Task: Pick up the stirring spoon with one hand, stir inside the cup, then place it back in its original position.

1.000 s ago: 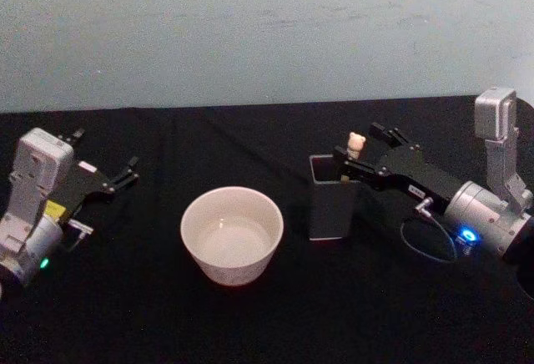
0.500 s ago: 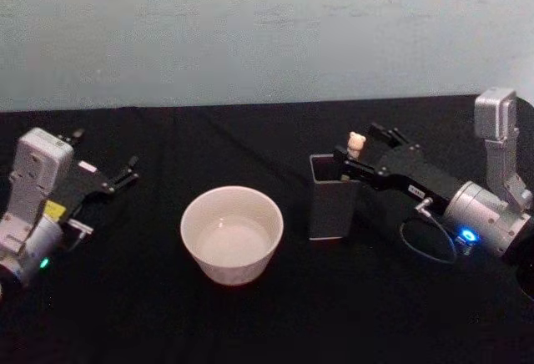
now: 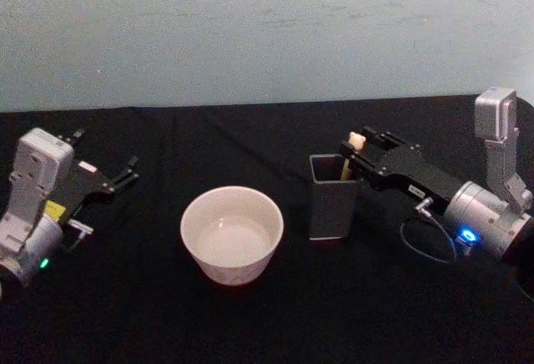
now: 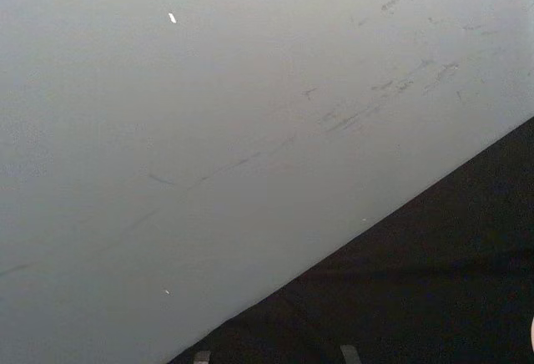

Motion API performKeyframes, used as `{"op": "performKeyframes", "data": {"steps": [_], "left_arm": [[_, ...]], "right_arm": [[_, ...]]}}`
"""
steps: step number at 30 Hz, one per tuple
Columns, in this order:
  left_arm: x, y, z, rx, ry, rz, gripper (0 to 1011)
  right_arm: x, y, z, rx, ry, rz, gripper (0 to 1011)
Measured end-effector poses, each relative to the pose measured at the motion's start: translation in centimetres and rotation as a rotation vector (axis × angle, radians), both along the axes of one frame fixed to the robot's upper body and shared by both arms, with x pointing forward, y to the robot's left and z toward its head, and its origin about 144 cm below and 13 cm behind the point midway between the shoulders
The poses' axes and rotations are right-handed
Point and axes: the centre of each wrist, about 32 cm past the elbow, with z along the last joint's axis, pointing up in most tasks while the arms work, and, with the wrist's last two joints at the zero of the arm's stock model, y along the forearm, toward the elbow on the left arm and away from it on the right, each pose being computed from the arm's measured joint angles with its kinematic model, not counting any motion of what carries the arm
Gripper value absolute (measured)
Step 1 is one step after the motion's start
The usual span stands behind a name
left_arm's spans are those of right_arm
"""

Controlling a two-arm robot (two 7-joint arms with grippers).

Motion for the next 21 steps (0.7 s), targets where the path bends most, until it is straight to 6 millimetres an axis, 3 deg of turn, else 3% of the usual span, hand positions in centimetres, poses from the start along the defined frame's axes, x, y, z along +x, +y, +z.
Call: {"op": "performKeyframes", "data": {"steps": [3,11,21], "left_arm": [[0.0,0.0,0.0,0.0,0.0,0.0,1001],[0.0,0.0,0.0,0.0,0.0,0.0,1001],[0.0,0.0,0.0,0.0,0.0,0.0,1001]], "right_arm": [[0.0,0.0,0.0,0.0,0.0,0.0,474],[0.0,0.0,0.0,0.0,0.0,0.0,233],[0.0,0.0,0.0,0.0,0.0,0.0,215]]}}
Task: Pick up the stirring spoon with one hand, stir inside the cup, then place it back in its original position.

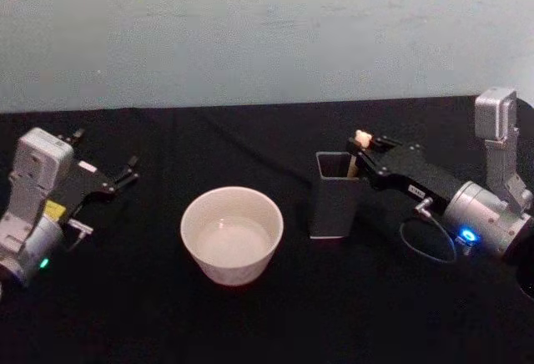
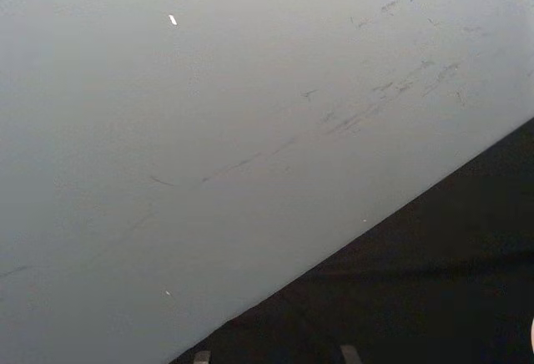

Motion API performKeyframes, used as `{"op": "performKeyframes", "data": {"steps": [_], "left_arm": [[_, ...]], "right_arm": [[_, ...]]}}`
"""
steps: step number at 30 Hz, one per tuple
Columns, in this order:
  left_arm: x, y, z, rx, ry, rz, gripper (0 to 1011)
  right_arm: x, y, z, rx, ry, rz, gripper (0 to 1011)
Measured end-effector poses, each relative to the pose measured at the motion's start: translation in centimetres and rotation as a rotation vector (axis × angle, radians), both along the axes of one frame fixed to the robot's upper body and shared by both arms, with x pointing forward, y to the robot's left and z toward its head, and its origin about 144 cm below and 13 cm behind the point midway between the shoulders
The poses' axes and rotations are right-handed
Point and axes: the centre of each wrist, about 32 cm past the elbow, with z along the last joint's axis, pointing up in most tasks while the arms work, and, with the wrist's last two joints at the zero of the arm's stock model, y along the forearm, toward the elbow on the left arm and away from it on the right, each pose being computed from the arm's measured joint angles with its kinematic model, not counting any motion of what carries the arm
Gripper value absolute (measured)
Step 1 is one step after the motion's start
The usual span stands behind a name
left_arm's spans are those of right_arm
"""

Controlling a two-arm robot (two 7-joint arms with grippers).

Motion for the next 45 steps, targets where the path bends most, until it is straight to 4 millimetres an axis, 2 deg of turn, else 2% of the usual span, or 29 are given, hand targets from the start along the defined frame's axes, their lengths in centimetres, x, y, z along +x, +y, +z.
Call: {"op": "performKeyframes", "data": {"steps": [19,45], "left_arm": [[0.0,0.0,0.0,0.0,0.0,0.0,1001],[0.0,0.0,0.0,0.0,0.0,0.0,1001]], "right_arm": [[0.0,0.3,0.6,0.058,-0.012,0.041,215],[-0.8,-0.3,5.3,0.158,-0.18,0.039,215]]}}
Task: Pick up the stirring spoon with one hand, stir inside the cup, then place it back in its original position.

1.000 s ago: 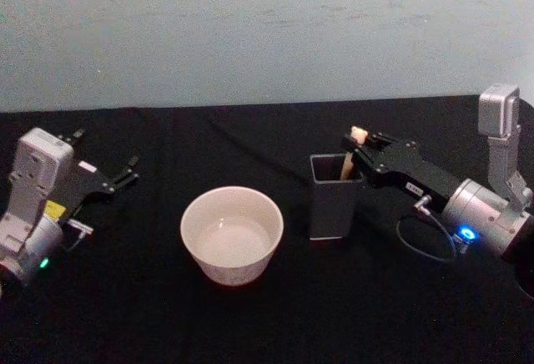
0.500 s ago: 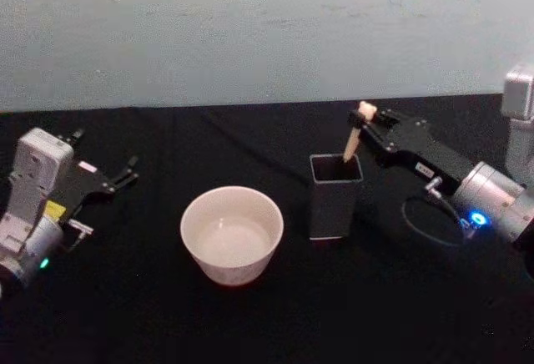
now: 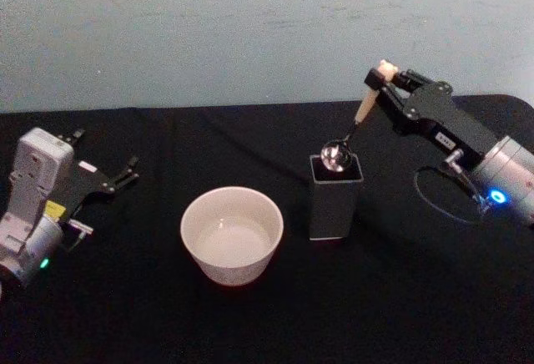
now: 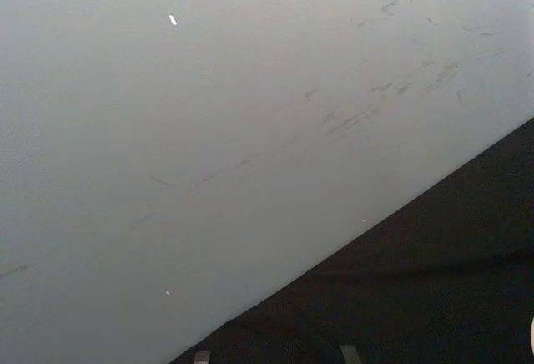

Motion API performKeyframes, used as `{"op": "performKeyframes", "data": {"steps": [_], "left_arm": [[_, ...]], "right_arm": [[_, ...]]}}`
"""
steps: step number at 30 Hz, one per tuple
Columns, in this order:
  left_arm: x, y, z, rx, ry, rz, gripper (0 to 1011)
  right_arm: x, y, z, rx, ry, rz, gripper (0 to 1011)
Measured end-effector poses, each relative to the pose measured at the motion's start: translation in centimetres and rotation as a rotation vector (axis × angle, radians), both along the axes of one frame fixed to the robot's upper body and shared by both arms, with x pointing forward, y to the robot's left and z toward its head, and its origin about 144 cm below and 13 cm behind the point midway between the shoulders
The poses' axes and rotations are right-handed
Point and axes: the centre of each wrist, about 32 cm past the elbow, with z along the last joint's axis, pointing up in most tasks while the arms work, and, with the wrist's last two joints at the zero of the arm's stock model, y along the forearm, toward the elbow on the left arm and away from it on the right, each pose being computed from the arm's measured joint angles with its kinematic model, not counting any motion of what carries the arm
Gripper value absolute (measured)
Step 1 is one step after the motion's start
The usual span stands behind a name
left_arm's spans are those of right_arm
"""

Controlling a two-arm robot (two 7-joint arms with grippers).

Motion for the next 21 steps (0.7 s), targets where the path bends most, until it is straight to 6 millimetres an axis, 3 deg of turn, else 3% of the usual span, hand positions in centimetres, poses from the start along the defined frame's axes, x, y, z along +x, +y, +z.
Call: {"op": "performKeyframes", "data": {"steps": [12,21], "left_arm": [[0.0,0.0,0.0,0.0,0.0,0.0,1001],[0.0,0.0,0.0,0.0,0.0,0.0,1001]], "right_arm": [[0.9,1.2,0.6,0.082,-0.039,-0.025,215],[1.8,3.7,0.2,0.088,-0.024,0.049,215]]}}
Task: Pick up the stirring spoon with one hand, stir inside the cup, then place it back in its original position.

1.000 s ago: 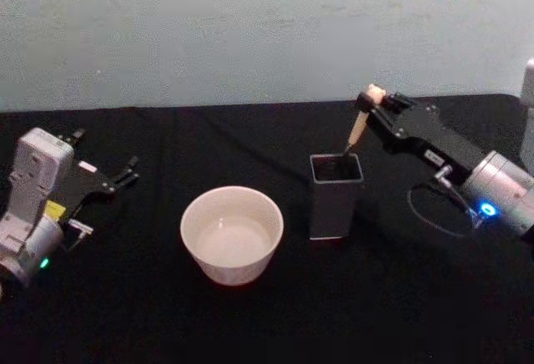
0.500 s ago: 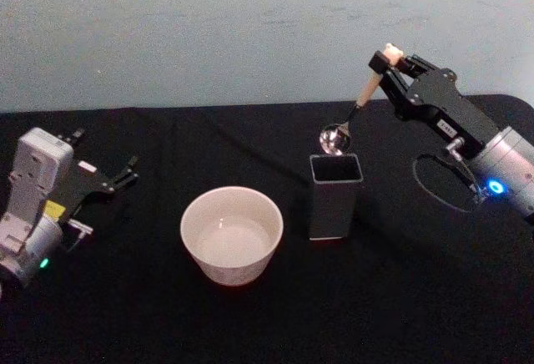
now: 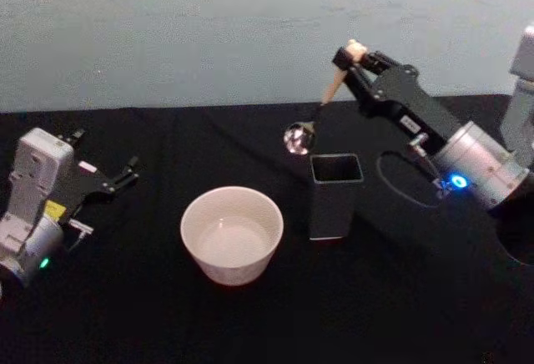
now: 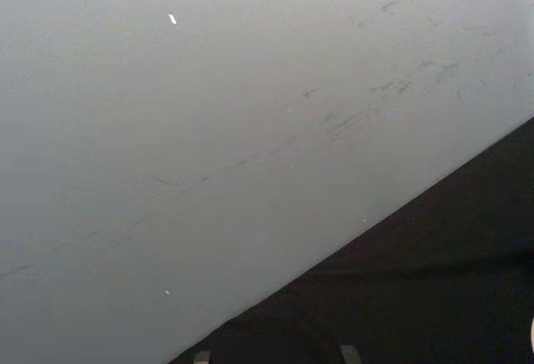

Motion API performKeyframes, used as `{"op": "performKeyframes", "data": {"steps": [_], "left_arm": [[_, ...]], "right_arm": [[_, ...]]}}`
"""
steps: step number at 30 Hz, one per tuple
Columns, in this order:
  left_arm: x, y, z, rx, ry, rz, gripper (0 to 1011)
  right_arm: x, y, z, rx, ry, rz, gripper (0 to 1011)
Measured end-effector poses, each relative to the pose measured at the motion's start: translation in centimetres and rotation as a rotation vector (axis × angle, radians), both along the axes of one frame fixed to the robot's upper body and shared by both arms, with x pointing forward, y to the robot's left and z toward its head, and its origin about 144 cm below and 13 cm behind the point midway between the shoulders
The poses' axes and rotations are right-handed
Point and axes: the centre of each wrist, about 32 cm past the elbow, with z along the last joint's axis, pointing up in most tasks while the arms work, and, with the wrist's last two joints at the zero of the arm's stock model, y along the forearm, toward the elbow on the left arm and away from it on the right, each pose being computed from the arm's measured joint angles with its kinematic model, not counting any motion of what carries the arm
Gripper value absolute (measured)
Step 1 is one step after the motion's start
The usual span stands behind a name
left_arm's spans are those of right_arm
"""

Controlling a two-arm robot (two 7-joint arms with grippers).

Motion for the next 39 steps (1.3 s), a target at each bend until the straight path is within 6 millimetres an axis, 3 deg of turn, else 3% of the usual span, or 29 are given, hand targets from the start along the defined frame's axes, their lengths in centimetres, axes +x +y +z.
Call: {"op": "performKeyframes", "data": {"steps": [15,39], "left_arm": [[0.0,0.0,0.0,0.0,0.0,0.0,1001],[0.0,0.0,0.0,0.0,0.0,0.0,1001]], "right_arm": [[0.5,3.8,-1.7,-0.093,0.038,0.138,215],[-0.8,5.8,-4.3,-0.205,0.113,0.274,215]]}}
